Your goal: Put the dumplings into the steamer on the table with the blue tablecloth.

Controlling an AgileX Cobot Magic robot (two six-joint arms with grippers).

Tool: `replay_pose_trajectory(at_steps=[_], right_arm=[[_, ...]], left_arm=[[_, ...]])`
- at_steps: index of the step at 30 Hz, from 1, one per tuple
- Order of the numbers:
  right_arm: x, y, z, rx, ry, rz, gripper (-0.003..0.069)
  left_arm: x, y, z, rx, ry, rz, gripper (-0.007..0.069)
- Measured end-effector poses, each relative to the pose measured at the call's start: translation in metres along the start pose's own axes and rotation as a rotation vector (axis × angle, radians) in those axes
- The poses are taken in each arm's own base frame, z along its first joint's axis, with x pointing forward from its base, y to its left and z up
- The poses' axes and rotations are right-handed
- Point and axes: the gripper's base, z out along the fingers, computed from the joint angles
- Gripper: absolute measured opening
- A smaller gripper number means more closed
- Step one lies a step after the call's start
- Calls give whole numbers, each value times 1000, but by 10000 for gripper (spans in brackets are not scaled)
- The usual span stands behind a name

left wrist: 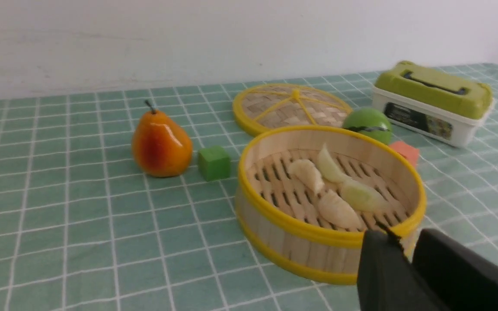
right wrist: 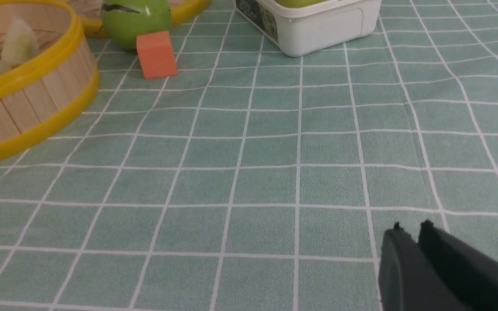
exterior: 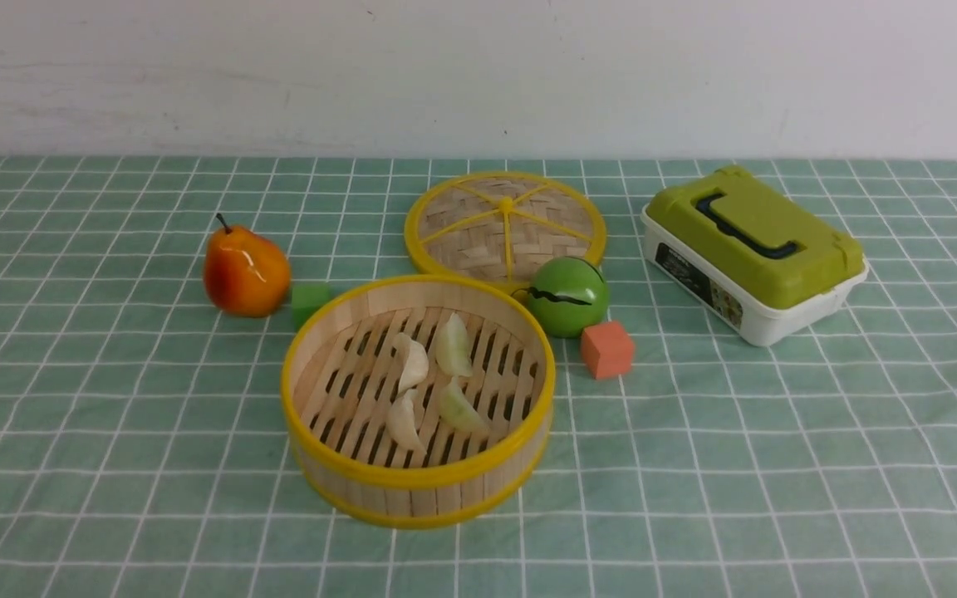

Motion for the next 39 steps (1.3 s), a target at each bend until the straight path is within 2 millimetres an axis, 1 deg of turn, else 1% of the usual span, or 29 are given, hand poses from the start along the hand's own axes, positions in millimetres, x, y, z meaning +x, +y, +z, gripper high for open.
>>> replay_pose_trajectory(at_steps=[1, 4, 5, 7, 8, 9, 15, 17, 27, 39], right_arm=[[0, 0, 0, 0, 0, 0, 59], [0, 0, 0, 0, 0, 0, 62], [0, 0, 0, 1, 1, 1, 62], [0, 0, 0, 1, 1, 1, 62], [0, 0, 0, 0, 1, 2, 62], [0, 0, 0, 0, 1, 4, 62], [0, 0, 0, 0, 1, 4, 73], [0, 0, 0, 0, 1, 4, 75], [0, 0, 0, 0, 1, 4, 86], [0, 0, 0, 0, 2, 4, 95]], left_arm=[[3, 1, 1, -12, -10, -13, 105], [29, 11, 11, -121, -57, -107, 99], [42, 17, 15, -187, -77, -136, 79], [54, 22, 18, -235, -92, -158, 41], [63, 25, 20, -260, -77, -173, 6], [66, 26, 21, -270, -61, -177, -15], [91, 25, 20, -270, 181, -200, -14], [93, 24, 19, -254, 207, -189, -14], [93, 23, 20, -221, 224, -85, -14], [93, 22, 20, -212, 224, -95, -14]])
